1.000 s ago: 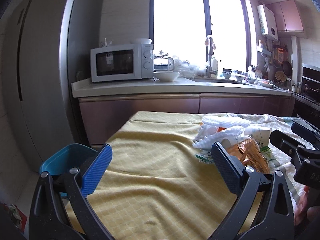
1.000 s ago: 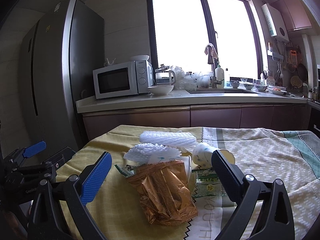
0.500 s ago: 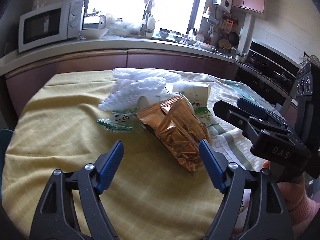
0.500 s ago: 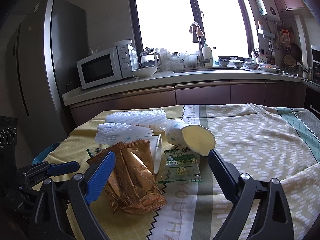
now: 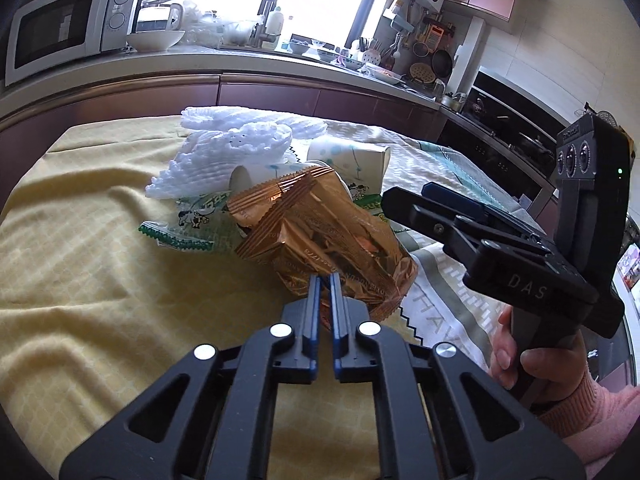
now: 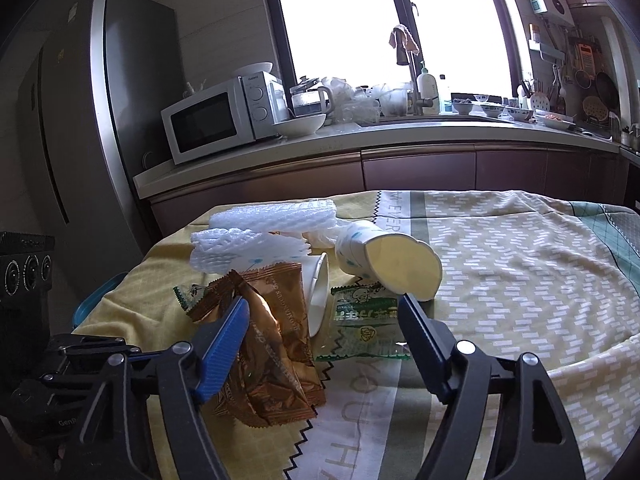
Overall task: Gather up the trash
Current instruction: 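Move both tools toward the gold and brown snack wrappers, then grasp the gold snack bag with the left tool while the right tool grasps the brown wrapper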
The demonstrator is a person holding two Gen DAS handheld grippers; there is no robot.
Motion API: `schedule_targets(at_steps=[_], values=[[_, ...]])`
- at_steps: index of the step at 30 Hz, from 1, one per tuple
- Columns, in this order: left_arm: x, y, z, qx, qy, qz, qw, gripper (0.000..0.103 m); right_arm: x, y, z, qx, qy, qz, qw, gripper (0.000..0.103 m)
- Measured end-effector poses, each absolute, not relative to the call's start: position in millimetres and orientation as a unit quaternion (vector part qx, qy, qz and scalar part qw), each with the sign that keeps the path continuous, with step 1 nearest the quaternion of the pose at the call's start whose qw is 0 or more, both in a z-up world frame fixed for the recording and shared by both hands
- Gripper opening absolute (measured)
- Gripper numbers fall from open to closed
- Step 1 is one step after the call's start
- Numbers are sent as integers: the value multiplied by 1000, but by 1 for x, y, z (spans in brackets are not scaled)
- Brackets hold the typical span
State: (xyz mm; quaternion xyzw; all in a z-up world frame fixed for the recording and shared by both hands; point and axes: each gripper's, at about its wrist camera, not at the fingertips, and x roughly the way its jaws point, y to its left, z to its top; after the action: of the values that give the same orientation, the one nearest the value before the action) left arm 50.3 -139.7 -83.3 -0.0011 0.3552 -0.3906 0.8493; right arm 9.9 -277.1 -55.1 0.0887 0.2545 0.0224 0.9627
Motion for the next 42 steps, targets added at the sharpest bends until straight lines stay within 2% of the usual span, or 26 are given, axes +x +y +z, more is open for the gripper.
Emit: schedule_targets(at_steps=[3,9,11,13,18,23,25,29,37,42], values=[[49,-127,-80,-11,354,-390,850,1,17,-276,-58,101,271,48,956,59],[49,-97,-72,-27,357,-376,855,1,30,-270,-66,108,304,66,944,48],[50,-92,-72,-24,357,-357,863,15,32,-269,-68,111,313,72,940,43],[49,-85,-69,-24,349,-344,872,40,34,-269,-70,115,319,75,938,41],[56,-76,-67,-28,349,-340,873,51,39,-272,-71,135,331,87,930,37],[70,-82,-84,-50,389,-381,837,51,41,-270,-73,141,339,104,924,32],[72,-83,-88,-56,400,-390,828,40,42,-271,-74,142,344,110,922,31],[69,-85,-87,-54,394,-389,831,36,39,-271,-77,150,351,126,916,8],[59,-80,-88,-39,385,-383,838,34,27,-259,-80,149,359,162,907,9],[58,-68,-88,-39,383,-375,843,34,32,-262,-87,161,375,153,900,18]])
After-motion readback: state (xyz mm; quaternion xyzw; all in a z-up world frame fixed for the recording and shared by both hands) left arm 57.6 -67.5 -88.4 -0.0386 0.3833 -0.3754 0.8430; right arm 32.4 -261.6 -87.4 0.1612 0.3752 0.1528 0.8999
